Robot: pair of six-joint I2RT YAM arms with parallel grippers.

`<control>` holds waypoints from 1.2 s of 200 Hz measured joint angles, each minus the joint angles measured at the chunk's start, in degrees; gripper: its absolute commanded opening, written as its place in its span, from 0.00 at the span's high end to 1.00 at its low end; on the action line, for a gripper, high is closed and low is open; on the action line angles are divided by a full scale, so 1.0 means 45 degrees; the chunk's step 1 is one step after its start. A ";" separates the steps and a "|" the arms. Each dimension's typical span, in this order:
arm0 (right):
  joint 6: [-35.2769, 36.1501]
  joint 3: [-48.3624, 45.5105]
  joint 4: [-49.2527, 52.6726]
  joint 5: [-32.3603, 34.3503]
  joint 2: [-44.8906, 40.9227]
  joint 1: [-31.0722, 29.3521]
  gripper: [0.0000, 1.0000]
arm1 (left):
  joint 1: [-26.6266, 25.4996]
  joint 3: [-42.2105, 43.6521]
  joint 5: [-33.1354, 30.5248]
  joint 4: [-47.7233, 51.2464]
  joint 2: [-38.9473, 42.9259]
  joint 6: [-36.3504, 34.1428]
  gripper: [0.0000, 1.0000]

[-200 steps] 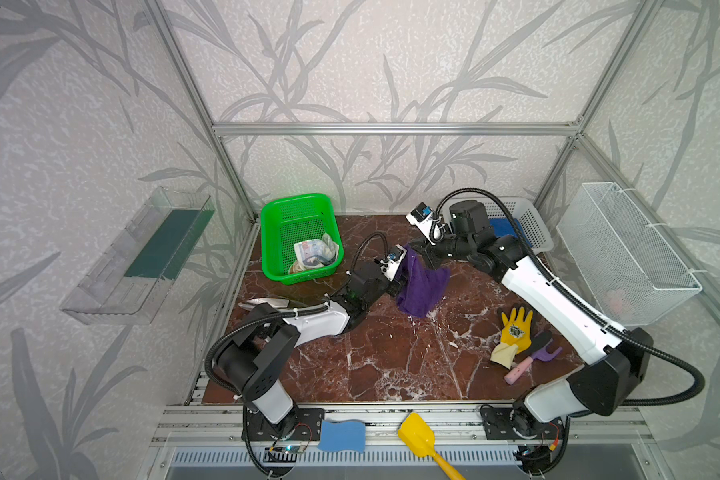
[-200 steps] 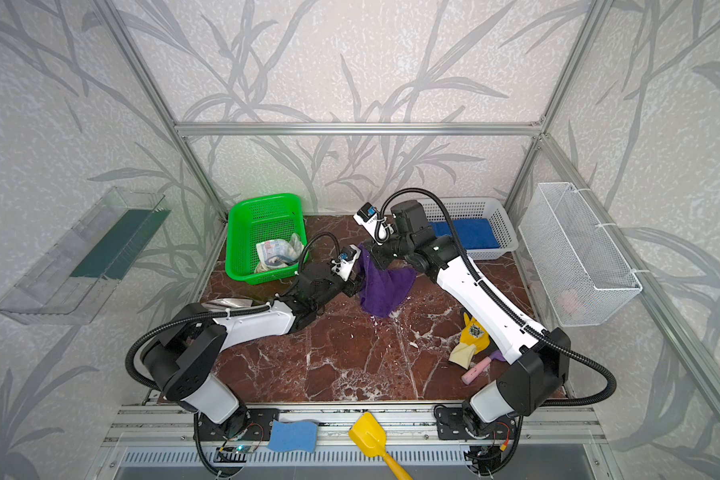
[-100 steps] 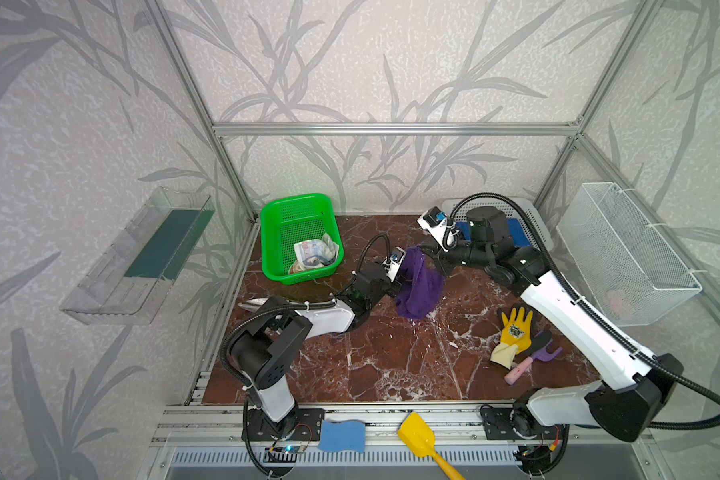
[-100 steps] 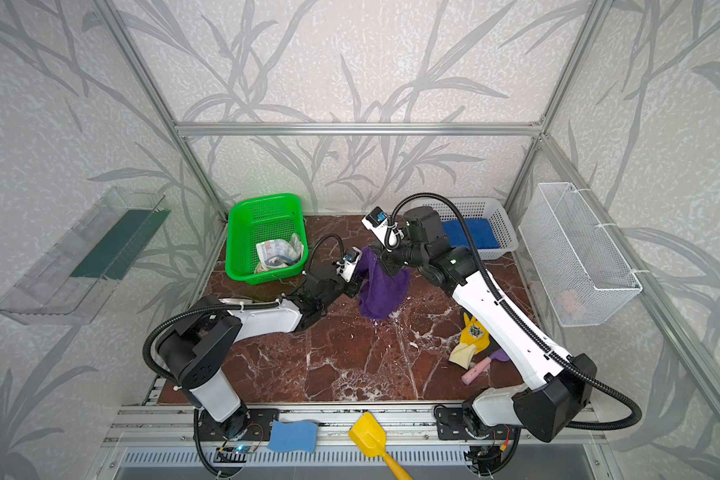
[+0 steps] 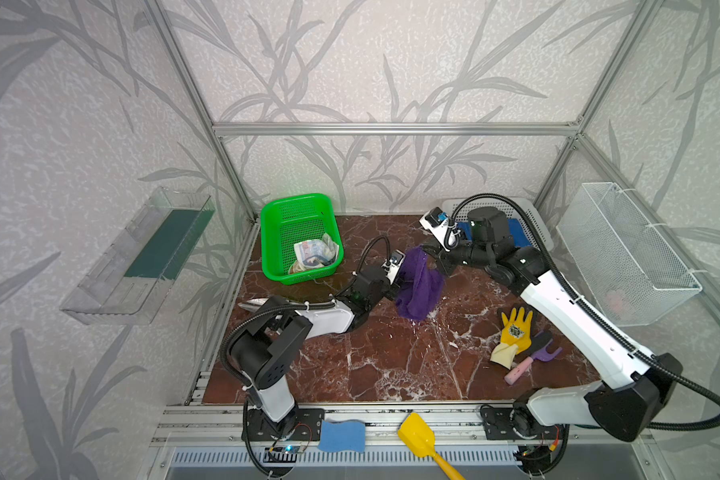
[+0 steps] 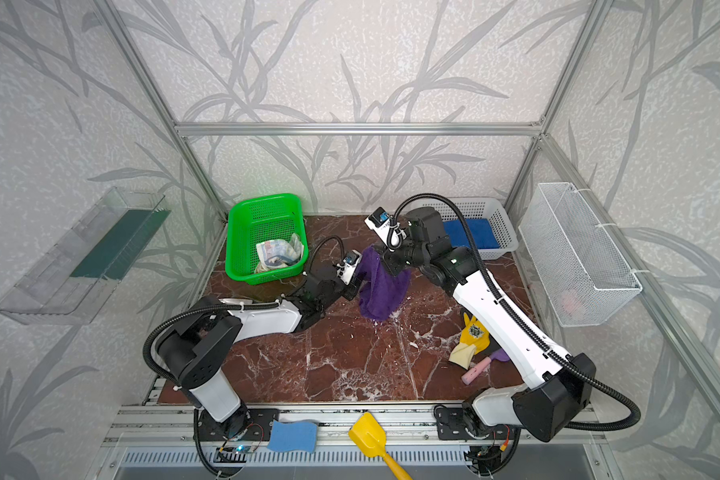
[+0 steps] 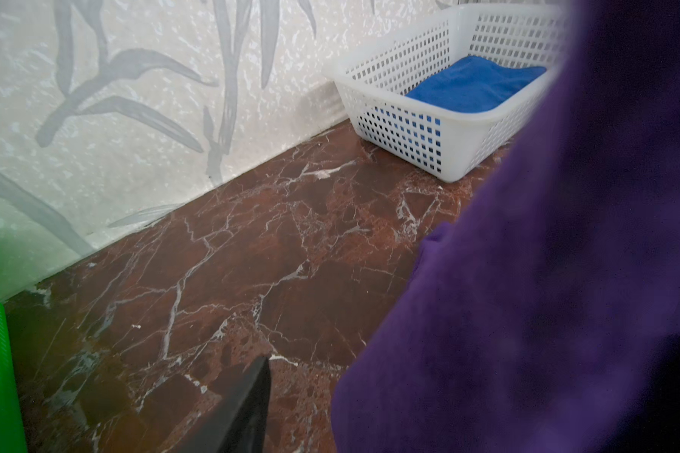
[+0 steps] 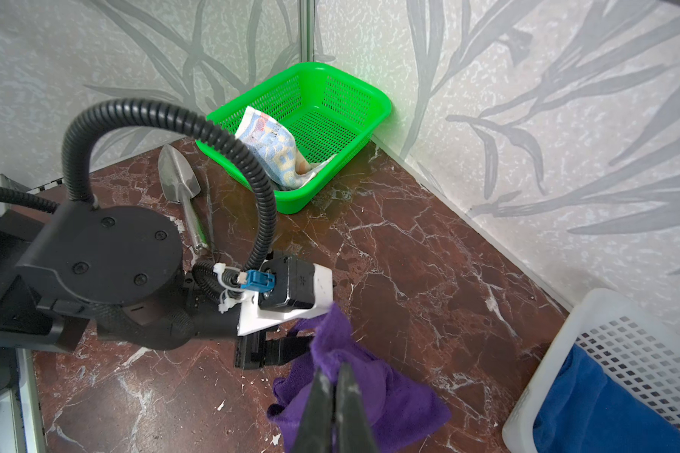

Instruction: Fold and stack the towels

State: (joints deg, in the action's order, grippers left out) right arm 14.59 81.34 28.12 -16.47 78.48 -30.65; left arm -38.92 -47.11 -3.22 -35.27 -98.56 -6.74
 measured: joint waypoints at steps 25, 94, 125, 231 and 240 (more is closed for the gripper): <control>0.0000 0.0000 -0.0005 -0.0005 0.0000 0.0044 1.00 | 0.0083 0.0282 0.0170 0.0646 0.0253 -0.0034 0.45; -0.0005 -0.0049 -0.0151 0.0000 0.0000 0.0087 1.00 | 0.0355 0.0500 0.0554 0.1229 0.0729 -0.0029 0.49; -0.0005 -0.0049 -0.0189 0.0000 0.0000 0.0160 1.00 | 0.0423 0.0685 0.0724 0.1418 0.0729 -0.0034 0.46; -0.0005 -0.0049 -0.0189 -0.0005 0.0000 0.0233 1.00 | 0.0515 0.1141 0.0831 0.1598 0.0729 -0.0029 0.47; -0.0005 -0.0049 -0.0189 0.0000 0.0000 0.0243 1.00 | 0.0520 0.1190 0.0831 0.1603 0.0733 -0.0024 0.47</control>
State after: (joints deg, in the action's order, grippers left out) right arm 14.57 81.12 27.27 -16.47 78.48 -29.56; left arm -36.58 -41.76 0.51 -28.05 -95.26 -6.85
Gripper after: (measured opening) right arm 0.048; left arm 0.532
